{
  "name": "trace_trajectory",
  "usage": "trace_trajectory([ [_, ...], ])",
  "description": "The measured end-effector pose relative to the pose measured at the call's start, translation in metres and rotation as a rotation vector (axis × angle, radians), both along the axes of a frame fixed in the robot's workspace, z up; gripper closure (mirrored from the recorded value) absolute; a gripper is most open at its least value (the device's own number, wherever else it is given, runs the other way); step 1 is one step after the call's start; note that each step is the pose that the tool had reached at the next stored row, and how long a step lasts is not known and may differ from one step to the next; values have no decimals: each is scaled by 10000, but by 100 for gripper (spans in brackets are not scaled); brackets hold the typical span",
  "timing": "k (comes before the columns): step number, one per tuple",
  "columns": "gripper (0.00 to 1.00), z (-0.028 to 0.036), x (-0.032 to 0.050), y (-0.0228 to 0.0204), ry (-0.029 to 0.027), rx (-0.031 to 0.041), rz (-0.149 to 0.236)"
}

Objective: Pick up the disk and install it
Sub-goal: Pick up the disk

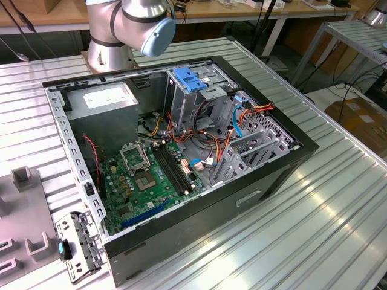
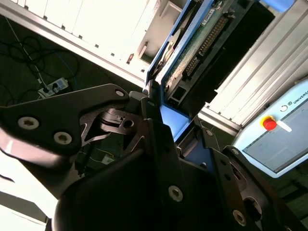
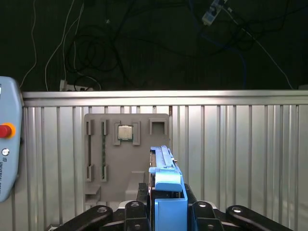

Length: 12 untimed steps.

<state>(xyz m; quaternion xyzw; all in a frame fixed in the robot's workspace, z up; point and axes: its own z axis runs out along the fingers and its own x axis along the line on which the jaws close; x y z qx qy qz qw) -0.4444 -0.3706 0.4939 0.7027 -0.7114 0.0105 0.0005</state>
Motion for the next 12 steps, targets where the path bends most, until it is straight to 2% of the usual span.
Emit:
trace_trajectory([
  [12,63,0,130,0,0,0,1],
])
